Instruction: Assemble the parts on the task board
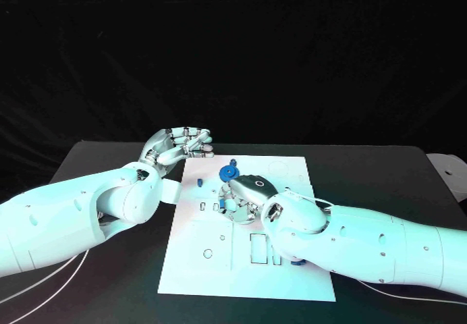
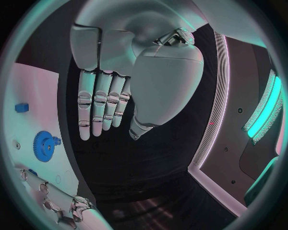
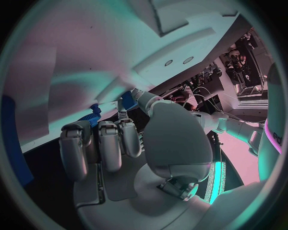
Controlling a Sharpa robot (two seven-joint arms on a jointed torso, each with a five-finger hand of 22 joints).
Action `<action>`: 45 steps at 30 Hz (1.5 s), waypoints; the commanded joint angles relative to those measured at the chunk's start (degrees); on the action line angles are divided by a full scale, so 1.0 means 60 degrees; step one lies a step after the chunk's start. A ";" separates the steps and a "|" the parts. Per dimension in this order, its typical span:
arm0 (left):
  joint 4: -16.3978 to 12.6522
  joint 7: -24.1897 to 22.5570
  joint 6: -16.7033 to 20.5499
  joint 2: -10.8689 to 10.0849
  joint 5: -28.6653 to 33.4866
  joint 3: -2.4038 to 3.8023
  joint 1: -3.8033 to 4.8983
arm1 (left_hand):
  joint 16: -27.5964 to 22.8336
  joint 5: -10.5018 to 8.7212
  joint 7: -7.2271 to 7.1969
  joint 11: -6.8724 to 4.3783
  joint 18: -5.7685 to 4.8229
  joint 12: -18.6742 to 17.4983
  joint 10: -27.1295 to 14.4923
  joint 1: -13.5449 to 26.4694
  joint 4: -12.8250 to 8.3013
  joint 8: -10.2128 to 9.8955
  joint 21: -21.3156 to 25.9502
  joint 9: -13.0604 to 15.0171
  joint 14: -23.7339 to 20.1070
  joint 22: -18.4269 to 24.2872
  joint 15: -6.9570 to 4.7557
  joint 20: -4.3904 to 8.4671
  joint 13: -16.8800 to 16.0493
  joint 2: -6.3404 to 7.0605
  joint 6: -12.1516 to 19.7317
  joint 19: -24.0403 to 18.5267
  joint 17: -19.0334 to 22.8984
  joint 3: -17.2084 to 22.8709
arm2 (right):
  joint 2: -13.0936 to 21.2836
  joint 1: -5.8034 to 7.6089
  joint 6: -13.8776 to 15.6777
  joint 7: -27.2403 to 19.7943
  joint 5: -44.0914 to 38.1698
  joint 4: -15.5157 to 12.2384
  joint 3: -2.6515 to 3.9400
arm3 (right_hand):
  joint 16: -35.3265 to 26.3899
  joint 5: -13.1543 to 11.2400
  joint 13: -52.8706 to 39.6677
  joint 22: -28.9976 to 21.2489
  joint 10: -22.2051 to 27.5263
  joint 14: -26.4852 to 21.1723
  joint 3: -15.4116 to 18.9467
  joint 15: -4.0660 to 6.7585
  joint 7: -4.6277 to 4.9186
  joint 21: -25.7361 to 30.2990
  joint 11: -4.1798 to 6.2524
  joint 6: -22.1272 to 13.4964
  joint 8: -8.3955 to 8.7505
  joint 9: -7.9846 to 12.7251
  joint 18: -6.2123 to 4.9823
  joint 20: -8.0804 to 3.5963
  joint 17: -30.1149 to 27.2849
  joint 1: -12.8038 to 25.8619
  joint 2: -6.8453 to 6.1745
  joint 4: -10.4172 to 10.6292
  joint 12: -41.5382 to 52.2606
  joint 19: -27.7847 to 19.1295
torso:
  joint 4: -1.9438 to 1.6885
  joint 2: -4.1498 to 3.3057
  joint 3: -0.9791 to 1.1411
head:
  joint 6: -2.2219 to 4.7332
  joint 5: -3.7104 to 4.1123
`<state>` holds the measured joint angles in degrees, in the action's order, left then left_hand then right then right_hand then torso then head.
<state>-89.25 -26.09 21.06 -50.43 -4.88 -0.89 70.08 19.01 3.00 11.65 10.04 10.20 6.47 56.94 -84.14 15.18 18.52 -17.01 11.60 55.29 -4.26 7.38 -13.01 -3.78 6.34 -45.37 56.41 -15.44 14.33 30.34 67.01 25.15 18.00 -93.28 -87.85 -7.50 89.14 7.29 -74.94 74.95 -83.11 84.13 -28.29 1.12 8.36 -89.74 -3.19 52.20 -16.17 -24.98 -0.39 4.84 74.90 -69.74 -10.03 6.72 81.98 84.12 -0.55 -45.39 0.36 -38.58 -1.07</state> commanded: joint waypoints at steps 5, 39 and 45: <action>-0.0015 -0.0050 -0.0136 -0.0001 0.0024 0.0006 0.0004 | -0.0058 -0.0014 0.0187 -0.0005 0.0062 -0.0021 0.0056 -0.0035 -0.0022 -0.0054 0.0055 0.0008 0.0055 0.0009 -0.0006 -0.0005 -0.0010 0.0018 -0.0006 0.0090 -0.0009 0.0058 | 0.0001 -0.0040 -0.0222 0.0148 -0.0096 0.0047 -0.0035 | -0.0028 -0.0079 -0.1087 0.2418 0.0057 0.0850 0.0026 -0.0103 0.0013 0.0051 -0.0077 -0.0138 0.0103 0.0033 0.0035 0.0098 0.1923 0.0006 -0.0158 0.0112 -0.0070 0.0913 | -0.0001 0.0000 -0.0003 | -0.0008 0.0001; 0.0243 0.2841 -0.1478 -0.0242 -0.3183 0.0010 0.0047 | 0.3883 0.0016 -0.0414 -0.0890 0.0048 0.0931 0.2615 0.1754 0.0222 0.0340 -0.2212 0.0376 0.3894 -0.1060 -0.1159 0.1242 -0.0702 -0.0073 -0.1025 0.3143 -0.3167 -0.1067 | 0.1665 0.0762 0.2441 -0.4073 0.4577 -0.0938 0.0118 | -0.0146 0.0126 -0.0666 0.1757 0.0517 0.0771 0.2845 -0.0297 0.0223 0.0864 -0.0282 -0.0670 0.0344 0.0446 -0.0193 0.0313 0.1631 -0.1658 0.0490 0.1536 -0.0486 0.0408 | 0.0028 0.0249 0.0021 | 0.0077 -0.0106; 0.0386 0.5211 -0.3029 -0.0172 -0.5800 0.0011 0.0371 | 0.9749 -0.0090 -0.0771 -0.1184 -0.0345 0.3280 0.2785 0.2404 0.0260 0.0928 -0.6328 0.1053 0.4848 -0.5145 -0.1474 0.1591 -0.2782 -0.0645 -0.1020 0.3390 -0.9523 -0.1664 | 0.2776 0.1442 0.1944 -0.4514 0.6820 -0.1060 0.0135 | -0.0152 0.0208 -0.0667 0.1744 0.0516 0.0769 0.2803 -0.0272 0.0190 0.0885 -0.0252 -0.0559 0.0239 0.0429 -0.0197 0.0291 0.1621 -0.1669 0.0519 0.1547 -0.0483 0.0398 | 0.0051 0.0496 0.0023 | -0.0012 -0.0179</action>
<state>-86.95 -6.58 11.64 -51.82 -26.37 -0.87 71.93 75.09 2.83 7.50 3.11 8.72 23.77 73.97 -69.75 16.61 23.47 -51.75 17.29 83.60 -31.81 -1.37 -3.83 -18.43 2.98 -51.51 77.06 -69.68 4.77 46.08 75.26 38.54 -3.96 -64.85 -94.05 -6.66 88.48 8.33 -74.91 74.91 -80.14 84.03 -11.16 -0.83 9.48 -84.63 -4.92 48.46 -14.44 -22.32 -1.28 6.69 74.92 -79.43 -7.03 16.10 79.27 83.90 -0.36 -43.43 0.48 -38.43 -2.01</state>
